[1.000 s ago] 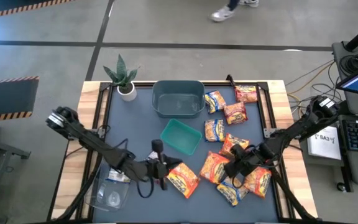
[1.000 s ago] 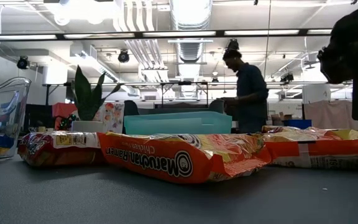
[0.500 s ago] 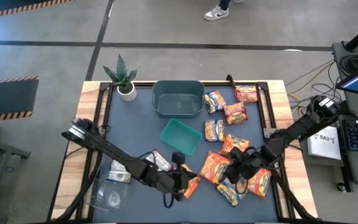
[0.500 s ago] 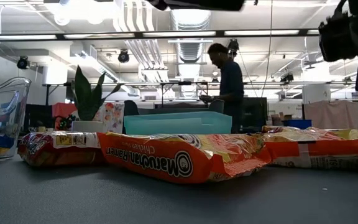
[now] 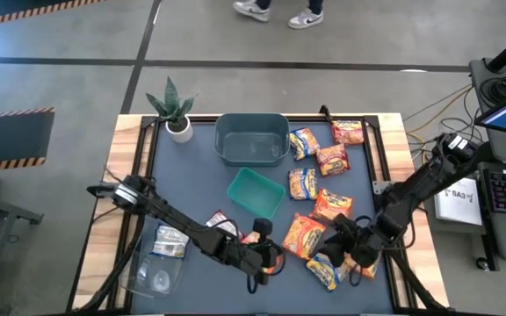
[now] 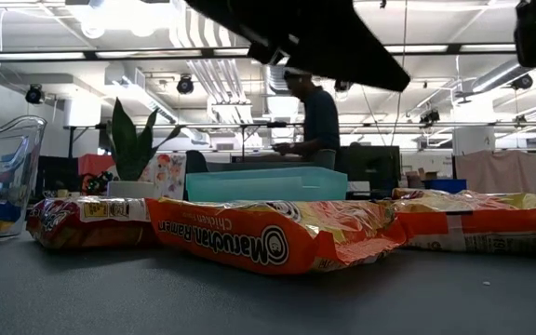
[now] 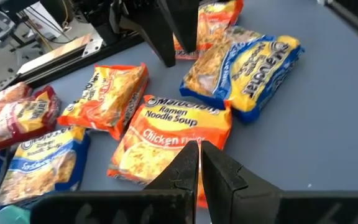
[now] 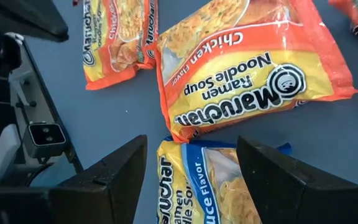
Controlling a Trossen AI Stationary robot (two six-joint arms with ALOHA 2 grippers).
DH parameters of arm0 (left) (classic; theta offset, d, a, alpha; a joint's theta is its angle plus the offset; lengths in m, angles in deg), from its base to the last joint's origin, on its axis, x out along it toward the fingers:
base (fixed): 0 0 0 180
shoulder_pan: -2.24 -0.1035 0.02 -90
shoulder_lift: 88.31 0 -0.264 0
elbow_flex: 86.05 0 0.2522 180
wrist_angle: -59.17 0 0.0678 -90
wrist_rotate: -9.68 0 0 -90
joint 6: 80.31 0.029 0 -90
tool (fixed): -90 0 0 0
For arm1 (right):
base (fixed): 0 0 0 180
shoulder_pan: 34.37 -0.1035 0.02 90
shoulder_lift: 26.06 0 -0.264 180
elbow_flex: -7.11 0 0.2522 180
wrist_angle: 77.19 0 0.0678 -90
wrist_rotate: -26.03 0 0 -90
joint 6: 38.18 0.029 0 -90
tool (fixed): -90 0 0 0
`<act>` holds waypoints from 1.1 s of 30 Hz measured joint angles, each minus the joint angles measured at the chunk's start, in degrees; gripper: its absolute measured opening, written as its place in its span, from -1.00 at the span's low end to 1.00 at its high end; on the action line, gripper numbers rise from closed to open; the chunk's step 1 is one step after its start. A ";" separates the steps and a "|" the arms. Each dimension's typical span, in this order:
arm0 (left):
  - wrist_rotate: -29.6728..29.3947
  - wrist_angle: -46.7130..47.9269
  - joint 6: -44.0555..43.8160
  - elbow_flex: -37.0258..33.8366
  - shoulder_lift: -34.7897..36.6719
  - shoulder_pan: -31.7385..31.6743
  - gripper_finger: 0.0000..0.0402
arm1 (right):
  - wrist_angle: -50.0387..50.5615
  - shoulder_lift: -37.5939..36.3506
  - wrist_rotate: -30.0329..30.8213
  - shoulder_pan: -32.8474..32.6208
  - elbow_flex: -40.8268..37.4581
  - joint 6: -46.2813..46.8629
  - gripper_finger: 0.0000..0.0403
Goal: Sort Maruchan noodles
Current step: Put the orange noodle pack into the green bin
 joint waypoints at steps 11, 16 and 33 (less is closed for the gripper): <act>0.26 0.05 -1.84 2.85 -3.04 -0.16 -0.95 | 0.62 3.52 6.33 -1.57 -0.11 1.56 0.11; 1.06 -0.14 -1.84 4.64 -5.06 -0.79 -0.80 | 0.89 5.43 6.56 -1.57 -0.12 2.89 0.18; 1.60 4.53 -8.37 8.83 -10.15 -3.91 -0.20 | 1.05 5.66 5.15 -1.57 -0.13 0.98 0.44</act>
